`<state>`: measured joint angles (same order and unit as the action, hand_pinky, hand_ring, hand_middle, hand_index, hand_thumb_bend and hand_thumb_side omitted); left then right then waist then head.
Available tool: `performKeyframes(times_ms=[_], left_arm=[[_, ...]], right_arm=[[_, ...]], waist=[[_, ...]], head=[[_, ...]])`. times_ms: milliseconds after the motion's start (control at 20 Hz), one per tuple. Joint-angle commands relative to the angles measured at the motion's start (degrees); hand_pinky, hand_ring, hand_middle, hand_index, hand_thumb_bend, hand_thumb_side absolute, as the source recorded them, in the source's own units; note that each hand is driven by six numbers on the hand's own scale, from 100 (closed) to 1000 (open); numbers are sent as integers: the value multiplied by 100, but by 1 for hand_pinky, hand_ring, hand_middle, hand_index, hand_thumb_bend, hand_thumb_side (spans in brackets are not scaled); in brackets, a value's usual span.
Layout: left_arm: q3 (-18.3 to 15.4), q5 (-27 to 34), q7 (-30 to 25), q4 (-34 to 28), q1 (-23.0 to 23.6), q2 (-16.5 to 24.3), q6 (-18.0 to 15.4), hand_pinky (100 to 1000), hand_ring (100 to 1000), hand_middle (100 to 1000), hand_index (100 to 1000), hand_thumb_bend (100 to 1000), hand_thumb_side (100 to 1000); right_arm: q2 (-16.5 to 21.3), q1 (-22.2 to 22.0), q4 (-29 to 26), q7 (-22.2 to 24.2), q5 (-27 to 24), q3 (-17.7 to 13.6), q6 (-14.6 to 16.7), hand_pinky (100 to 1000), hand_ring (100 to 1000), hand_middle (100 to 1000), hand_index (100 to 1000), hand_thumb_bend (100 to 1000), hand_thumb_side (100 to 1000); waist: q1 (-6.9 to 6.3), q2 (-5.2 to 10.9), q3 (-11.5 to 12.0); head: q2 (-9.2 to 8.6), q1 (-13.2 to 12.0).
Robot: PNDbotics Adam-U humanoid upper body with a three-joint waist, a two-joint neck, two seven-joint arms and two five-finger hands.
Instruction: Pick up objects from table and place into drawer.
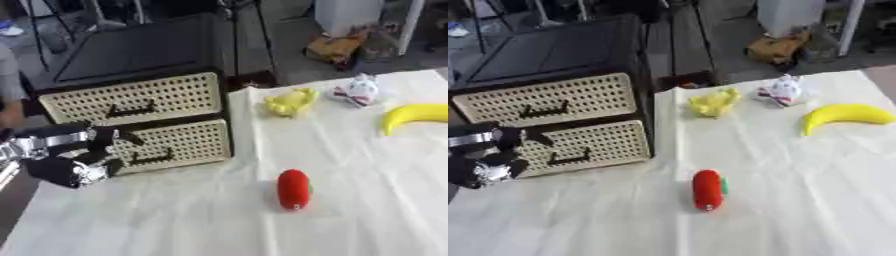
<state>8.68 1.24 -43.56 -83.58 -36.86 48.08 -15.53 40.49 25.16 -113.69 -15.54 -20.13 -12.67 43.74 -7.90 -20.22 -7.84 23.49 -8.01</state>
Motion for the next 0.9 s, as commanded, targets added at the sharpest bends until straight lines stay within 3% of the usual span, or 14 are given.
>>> performKeyframes(times_ms=[50,900], left_arm=[[-87,-31,-74,185,-130,77,-12,100,100,100,944,100,576],[-173,-155,-444,811,-214,-98,-104,100,100,100,960,100,576]], right_arm=[[91,95,-90,50,-53,-20,-5,636,791,742,869,100,1000],[69,182,-90,128,-73,-43,-3,637,793,740,865,100,1000]], waist=[[9,78,-22],[-91,-89,-184]], head=[[-66,-45],[-116,-39]])
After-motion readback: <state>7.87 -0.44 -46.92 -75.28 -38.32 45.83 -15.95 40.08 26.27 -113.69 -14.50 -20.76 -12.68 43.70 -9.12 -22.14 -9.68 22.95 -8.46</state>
